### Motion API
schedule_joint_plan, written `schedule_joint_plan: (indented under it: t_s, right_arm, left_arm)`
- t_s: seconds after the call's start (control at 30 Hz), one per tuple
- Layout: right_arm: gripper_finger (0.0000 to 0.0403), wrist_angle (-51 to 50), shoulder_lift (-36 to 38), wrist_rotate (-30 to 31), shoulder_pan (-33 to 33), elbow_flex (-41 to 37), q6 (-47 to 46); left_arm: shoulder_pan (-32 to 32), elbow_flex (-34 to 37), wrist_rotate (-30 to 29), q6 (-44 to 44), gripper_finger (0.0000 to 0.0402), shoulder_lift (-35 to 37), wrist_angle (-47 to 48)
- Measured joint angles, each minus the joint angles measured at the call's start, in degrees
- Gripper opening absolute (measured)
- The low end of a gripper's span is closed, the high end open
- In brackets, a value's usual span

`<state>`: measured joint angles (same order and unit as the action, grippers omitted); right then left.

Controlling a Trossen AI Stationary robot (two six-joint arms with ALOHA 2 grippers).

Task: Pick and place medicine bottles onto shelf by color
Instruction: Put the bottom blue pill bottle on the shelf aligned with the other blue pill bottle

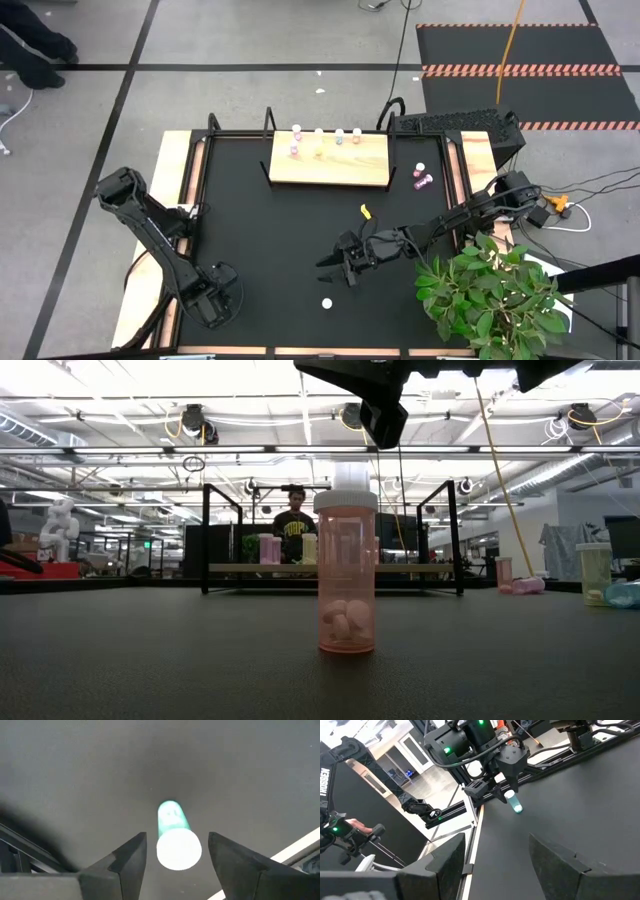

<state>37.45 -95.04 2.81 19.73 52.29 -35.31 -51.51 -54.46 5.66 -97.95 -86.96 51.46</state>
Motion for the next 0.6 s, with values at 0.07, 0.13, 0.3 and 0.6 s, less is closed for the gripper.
schedule_joint_plan:
  t_s: [0.07, 0.13, 0.3, 0.6]
  right_arm:
    - [0.0210, 0.0, 0.0, 0.0, 0.0, 0.0, 0.0]
    - [0.0210, 0.0, 0.0, 0.0, 0.0, 0.0, 0.0]
    - [0.0210, 0.0, 0.0, -0.1, -0.1, 0.0, 0.0]
    - [0.0210, -0.5, 0.4, -1.3, -0.4, 0.0, 0.8]
  left_arm:
    - [0.0, 0.0, 0.1, 0.0, 0.0214, -0.1, 0.0]
    - [0.0, 0.0, 0.1, -0.1, 0.0211, -0.1, 0.1]
    - [-0.1, 0.0, 0.1, -0.7, 0.0169, -0.1, 1.2]
    - [0.1, 0.0, 0.1, -0.9, 0.0120, -0.1, 1.6]
